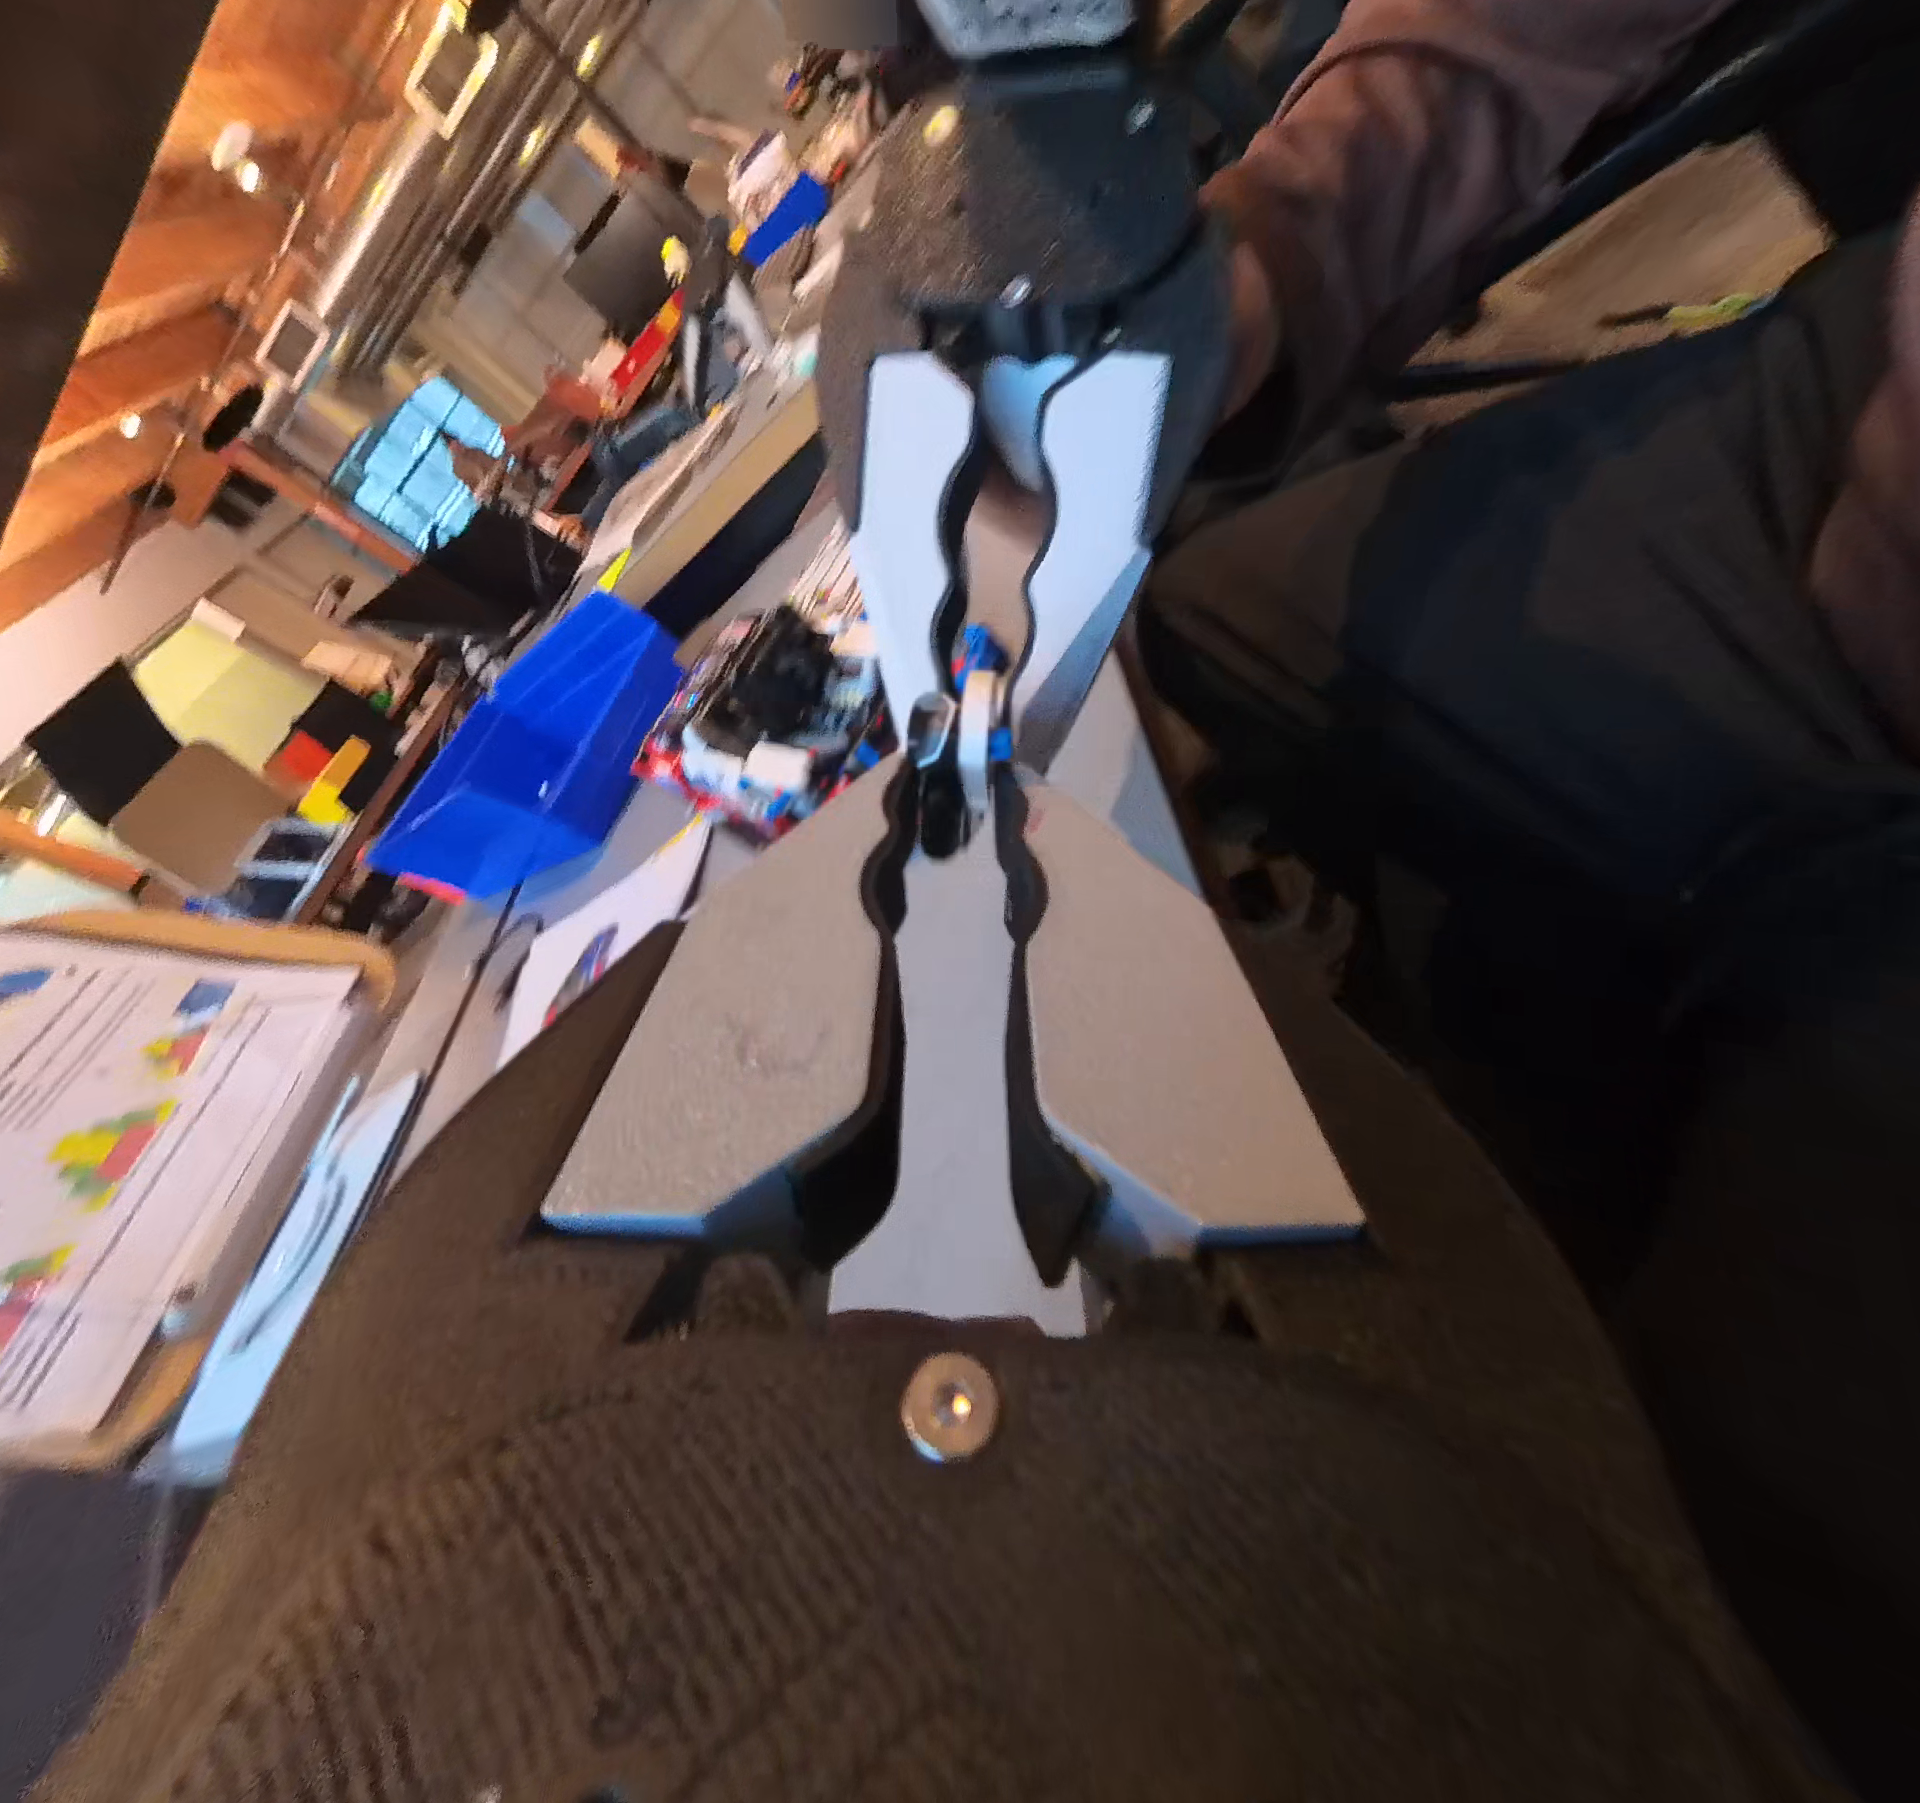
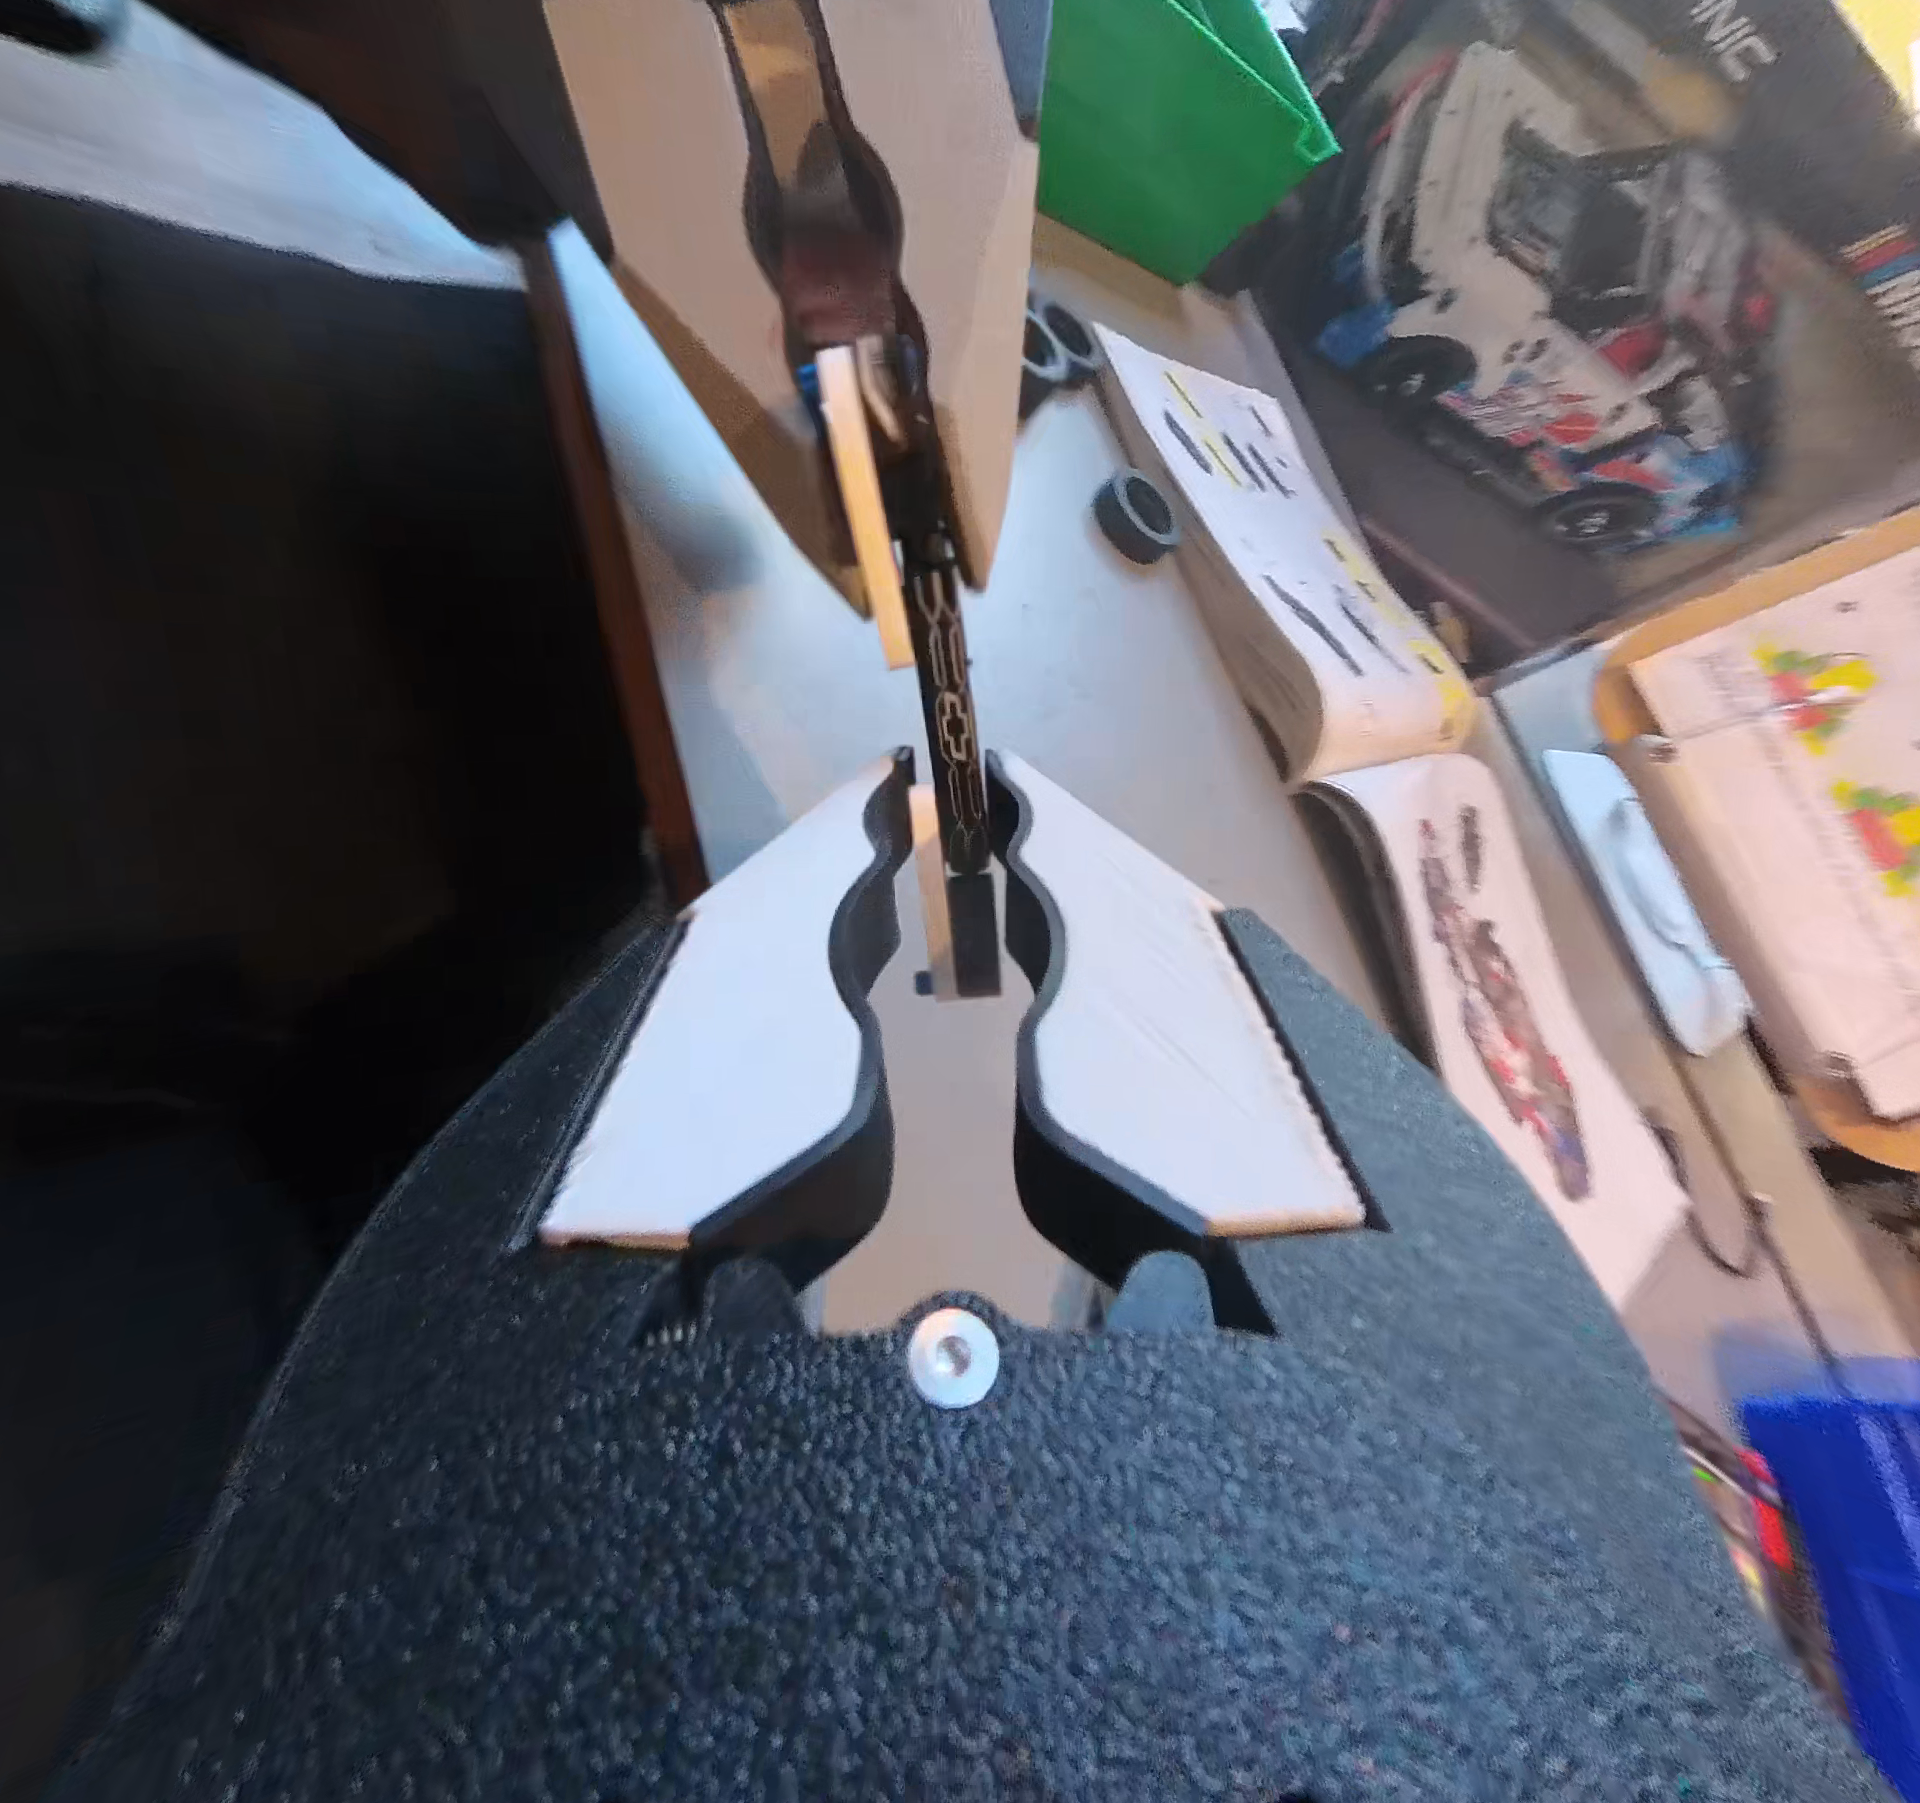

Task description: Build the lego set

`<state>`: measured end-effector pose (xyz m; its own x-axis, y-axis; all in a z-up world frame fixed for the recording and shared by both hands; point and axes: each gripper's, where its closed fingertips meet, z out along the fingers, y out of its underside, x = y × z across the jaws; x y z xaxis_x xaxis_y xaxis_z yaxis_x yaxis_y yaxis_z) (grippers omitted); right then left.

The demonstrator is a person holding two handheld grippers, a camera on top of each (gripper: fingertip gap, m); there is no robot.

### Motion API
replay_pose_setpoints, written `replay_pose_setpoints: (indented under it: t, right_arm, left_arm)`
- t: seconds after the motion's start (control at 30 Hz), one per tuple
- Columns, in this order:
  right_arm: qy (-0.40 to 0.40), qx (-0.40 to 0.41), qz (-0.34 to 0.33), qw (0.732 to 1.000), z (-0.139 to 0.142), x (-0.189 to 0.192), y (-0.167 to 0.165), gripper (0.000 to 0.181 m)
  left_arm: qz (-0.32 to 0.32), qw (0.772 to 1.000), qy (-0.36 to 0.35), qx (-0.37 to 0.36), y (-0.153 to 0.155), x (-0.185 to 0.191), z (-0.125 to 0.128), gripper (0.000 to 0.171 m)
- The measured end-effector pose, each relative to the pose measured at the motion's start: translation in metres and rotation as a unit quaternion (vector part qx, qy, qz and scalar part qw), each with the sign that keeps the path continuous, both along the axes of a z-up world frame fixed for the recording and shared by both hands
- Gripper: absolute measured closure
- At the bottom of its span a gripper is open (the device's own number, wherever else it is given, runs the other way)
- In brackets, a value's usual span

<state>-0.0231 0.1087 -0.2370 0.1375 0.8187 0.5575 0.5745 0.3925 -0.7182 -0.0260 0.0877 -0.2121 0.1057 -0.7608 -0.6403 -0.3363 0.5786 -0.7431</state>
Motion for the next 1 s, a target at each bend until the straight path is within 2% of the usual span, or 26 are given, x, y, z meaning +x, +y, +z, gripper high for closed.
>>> replay_pose_setpoints:
  t: [0.1,0.2,0.3,0.43,0.5,0.57,0.63,0.7,0.77,0.83,0.87,0.9,1.0]
  right_arm:
    - [-0.038,0.06,-0.045,0.996,-0.008,0.001,0.022,0.169]
    - [-0.066,0.115,-0.05,0.99,-0.012,-0.003,0.031,0.169]
    - [-0.085,0.152,-0.042,0.984,-0.017,-0.012,0.034,0.169]
    - [-0.102,0.164,-0.04,0.98,-0.025,-0.022,0.036,0.169]
    - [-0.121,0.165,-0.056,0.977,-0.031,-0.019,0.043,0.168]
    - [-0.133,0.147,-0.056,0.979,-0.04,-0.016,0.045,0.166]
    - [-0.127,0.127,-0.055,0.982,-0.041,-0.01,0.043,0.155]
    - [-0.105,0.102,-0.05,0.988,-0.036,0.0,0.037,0.154]
    - [-0.082,0.075,-0.049,0.993,-0.029,0.013,0.034,0.154]
    - [-0.062,0.047,-0.057,0.995,-0.022,0.024,0.035,0.154]
    - [-0.049,0.035,-0.062,0.996,-0.018,0.026,0.036,0.154]
    - [-0.035,0.021,-0.064,0.997,-0.014,0.027,0.036,0.154]
    - [-0.001,-0.02,-0.064,0.998,-0.005,0.027,0.033,0.154]
  left_arm:
    - [0.046,0.997,0.038,-0.041,0.015,-0.031,-0.018,0.125]
    - [0.092,0.992,0.064,-0.058,0.019,-0.058,-0.022,0.115]
    - [0.152,0.98,0.129,-0.025,0.029,-0.063,-0.027,0.122]
    - [0.154,0.963,0.222,0.017,0.034,-0.044,-0.05,0.149]
    - [0.184,0.952,0.241,0.038,0.046,-0.046,-0.055,0.156]
    - [0.21,0.939,0.267,0.056,0.057,-0.052,-0.059,0.157]
    - [0.233,0.915,0.312,0.109,0.068,-0.062,-0.062,0.16]
    - [0.23,0.894,0.356,0.146,0.071,-0.068,-0.068,0.159]
    - [0.204,0.889,0.385,0.14,0.067,-0.07,-0.076,0.158]
    - [0.198,0.884,0.404,0.126,0.068,-0.074,-0.079,0.147]
    - [0.201,0.883,0.409,0.115,0.069,-0.076,-0.079,0.129]
    - [0.215,0.882,0.405,0.106,0.073,-0.078,-0.076,0.12]
    - [0.227,0.888,0.397,0.051,0.071,-0.088,-0.071,0.1]
